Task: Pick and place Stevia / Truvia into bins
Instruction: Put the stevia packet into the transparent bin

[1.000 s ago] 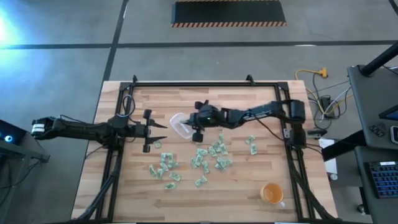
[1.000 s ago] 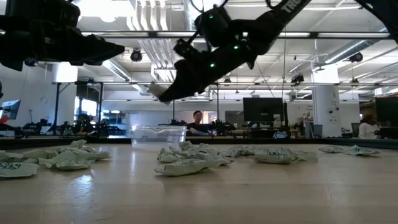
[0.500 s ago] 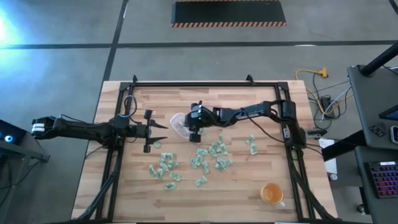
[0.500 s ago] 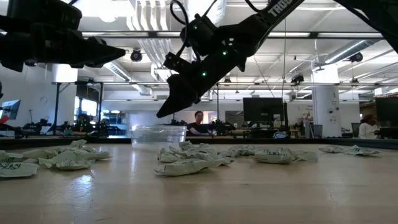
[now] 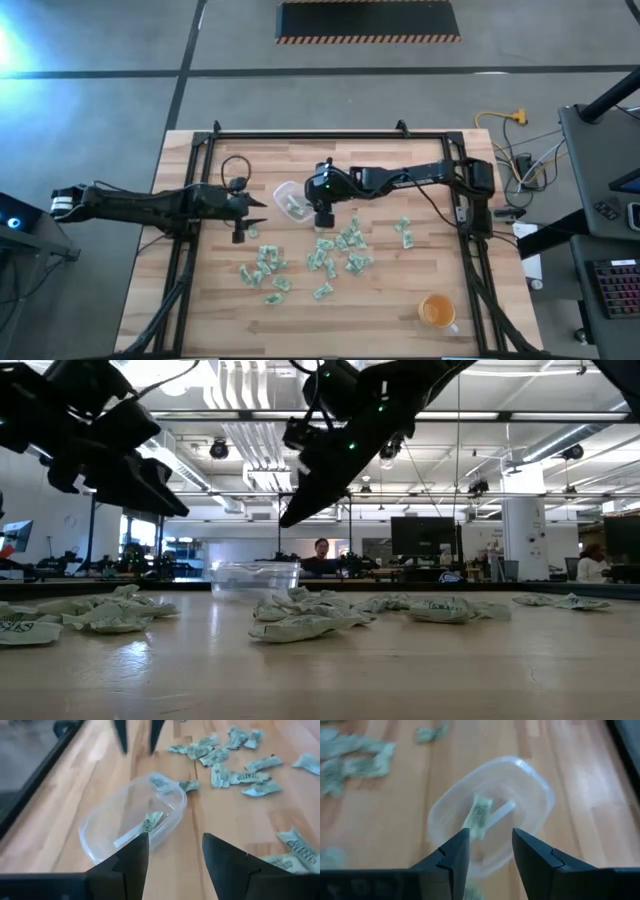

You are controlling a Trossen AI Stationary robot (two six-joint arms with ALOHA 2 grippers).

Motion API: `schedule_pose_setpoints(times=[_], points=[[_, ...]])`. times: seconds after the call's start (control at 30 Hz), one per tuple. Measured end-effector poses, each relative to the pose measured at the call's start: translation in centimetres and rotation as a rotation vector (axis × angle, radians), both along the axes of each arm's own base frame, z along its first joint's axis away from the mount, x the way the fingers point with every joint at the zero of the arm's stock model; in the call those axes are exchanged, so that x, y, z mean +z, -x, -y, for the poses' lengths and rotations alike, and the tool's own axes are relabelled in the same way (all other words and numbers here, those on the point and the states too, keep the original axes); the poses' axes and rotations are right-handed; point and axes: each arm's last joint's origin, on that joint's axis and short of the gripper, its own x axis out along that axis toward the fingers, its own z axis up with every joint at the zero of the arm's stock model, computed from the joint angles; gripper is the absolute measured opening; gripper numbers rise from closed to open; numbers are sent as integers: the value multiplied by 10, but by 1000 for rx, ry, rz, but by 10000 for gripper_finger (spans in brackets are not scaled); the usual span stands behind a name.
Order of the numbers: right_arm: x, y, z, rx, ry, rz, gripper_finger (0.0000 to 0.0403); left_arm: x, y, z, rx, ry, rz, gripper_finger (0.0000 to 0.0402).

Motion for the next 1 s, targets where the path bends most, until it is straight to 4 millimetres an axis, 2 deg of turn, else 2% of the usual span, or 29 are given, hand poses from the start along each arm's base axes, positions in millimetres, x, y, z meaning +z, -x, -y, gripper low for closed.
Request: schedule_pose_setpoints(times=[0.27,0.43,0.53,0.77,1.0], points=[[7,20,-18,73,-43,-121,140,-3,-13,-2,139,137,-55,169],[2,33,-20,89,-45,-198,132,-4,-23,-4,245,256,-75,169],[2,40,-20,92,-43,-209,127,-7,-28,-4,290,302,-149,170],[10,48,-21,135,-13,-209,118,-33,-24,-4,487,402,-424,169],[20,50,-22,205,25,-167,108,-48,-31,-5,572,409,-504,169]])
